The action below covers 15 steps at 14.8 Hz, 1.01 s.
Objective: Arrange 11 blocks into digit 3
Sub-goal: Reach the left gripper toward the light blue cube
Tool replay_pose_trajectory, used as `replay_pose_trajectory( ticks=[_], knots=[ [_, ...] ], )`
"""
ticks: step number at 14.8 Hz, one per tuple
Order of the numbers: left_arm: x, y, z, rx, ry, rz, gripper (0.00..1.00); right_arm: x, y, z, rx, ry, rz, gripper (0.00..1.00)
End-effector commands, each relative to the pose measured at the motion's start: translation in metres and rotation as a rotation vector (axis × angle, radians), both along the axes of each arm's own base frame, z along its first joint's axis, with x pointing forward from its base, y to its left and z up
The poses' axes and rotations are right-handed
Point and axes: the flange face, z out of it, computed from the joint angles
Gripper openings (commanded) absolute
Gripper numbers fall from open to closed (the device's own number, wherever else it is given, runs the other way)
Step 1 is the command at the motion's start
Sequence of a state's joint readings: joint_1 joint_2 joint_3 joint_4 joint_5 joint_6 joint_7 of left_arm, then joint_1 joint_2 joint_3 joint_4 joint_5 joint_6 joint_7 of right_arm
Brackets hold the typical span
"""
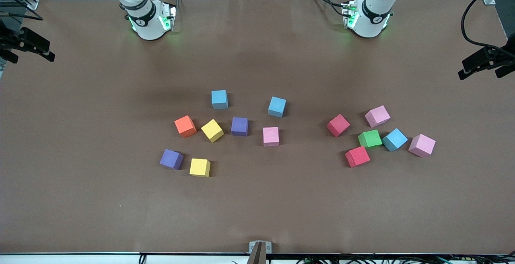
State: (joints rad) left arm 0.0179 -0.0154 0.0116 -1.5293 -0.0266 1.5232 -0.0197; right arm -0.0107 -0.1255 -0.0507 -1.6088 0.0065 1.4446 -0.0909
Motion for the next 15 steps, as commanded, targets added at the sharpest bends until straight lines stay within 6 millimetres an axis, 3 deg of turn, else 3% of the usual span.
replay_pose_trajectory(
  ticks=[1, 8, 11, 15],
  knots=[
    [-0.004, 0.0, 0.006, -0.002, -0.004, -0.014, 1.0, -0.009, 0.002, 0.013, 0.013, -0.017, 0.004, 1.0],
    [0.0, -0.01, -0.001, -0.016, 0.01, -0.012, 1.0, -0.004, 0.001, 0.033, 0.008, -0.047, 0.006, 1.0],
    [0.006, -0.059, -0.026, -0.018, 0.07, -0.077, 1.0, -0.001, 0.0, 0.031, 0.01, -0.041, 0.003, 1.0],
    [0.016, -0.163, -0.082, -0.009, 0.176, -0.001, 1.0, 0.001, 0.0, 0.031, 0.01, -0.041, 0.003, 1.0]
  ],
)
